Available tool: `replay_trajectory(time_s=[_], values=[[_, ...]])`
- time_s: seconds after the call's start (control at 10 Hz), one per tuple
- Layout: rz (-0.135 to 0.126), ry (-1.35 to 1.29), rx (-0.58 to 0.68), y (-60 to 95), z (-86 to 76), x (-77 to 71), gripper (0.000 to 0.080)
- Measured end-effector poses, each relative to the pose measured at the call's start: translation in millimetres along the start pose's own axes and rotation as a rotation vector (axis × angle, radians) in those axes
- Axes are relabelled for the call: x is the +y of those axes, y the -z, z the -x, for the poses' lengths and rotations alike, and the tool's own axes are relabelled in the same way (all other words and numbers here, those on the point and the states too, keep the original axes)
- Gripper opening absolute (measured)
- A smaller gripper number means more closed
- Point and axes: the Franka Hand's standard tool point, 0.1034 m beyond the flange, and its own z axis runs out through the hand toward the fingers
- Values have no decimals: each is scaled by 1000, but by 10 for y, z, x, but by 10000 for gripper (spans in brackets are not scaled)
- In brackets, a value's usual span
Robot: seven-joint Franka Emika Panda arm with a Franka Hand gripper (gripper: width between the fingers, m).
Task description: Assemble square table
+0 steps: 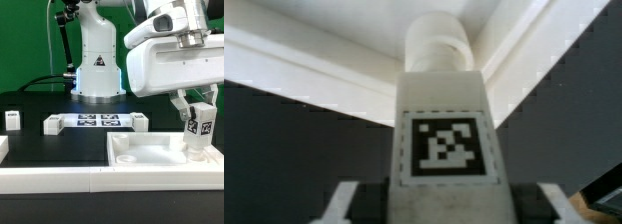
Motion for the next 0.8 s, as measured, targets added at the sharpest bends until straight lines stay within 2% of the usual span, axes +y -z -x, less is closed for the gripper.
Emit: replay_trajectory(time_s=[0.6,0.8], values=[[-8,-1,-13,-104,79,-43,291],[3,-2,3,-137,89,-37,291]])
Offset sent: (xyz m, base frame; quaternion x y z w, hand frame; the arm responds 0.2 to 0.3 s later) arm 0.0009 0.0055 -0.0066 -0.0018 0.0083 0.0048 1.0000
